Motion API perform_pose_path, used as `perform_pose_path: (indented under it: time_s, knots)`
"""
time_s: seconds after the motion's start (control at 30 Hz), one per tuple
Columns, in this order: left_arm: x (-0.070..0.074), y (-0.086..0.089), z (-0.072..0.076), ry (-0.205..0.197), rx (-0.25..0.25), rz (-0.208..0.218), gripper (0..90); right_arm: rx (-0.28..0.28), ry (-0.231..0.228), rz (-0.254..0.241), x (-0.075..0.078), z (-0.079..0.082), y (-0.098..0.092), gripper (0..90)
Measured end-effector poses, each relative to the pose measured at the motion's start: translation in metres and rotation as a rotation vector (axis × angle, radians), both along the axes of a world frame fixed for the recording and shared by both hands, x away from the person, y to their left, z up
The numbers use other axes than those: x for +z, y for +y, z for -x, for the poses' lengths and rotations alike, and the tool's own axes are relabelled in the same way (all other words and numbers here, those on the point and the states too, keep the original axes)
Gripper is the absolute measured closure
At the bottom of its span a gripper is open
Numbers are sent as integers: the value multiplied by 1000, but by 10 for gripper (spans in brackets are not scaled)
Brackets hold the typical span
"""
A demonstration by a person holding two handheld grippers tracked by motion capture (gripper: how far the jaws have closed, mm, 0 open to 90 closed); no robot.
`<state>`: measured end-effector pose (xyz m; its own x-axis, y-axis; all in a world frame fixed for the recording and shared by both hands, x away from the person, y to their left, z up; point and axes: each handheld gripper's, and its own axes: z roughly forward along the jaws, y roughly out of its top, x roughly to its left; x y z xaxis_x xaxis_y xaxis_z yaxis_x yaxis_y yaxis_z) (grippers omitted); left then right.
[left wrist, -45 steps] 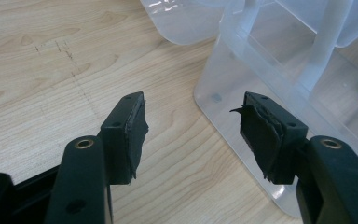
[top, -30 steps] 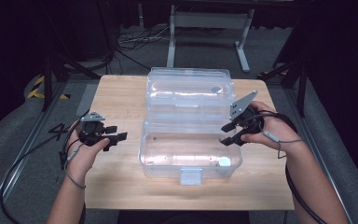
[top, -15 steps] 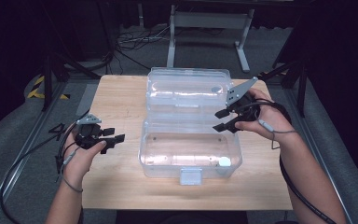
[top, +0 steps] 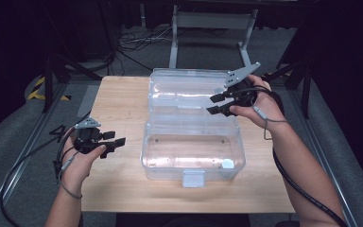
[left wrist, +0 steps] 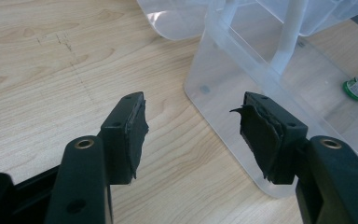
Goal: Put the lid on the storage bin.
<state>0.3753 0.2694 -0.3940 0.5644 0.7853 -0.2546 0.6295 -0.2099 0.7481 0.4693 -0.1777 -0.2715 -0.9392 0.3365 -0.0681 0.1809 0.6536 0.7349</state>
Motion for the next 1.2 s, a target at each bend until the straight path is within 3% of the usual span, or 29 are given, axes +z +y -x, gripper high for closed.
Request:
perform_pose_path:
  time_s: [0.3,0.4,0.87,1.2]
  knots:
    - [2,-2,0,-3,-13,-1,416,-31,11,6,-8,-20,5,559]
    - [2,-3,1,-5,-15,1,416,-48,48,14,-11,-25,6,585]
    - [4,-7,1,-10,-33,8,417,5,89,82,-22,-38,12,770]
    - [14,-16,7,-27,-74,31,426,13,112,53,-25,-42,10,799]
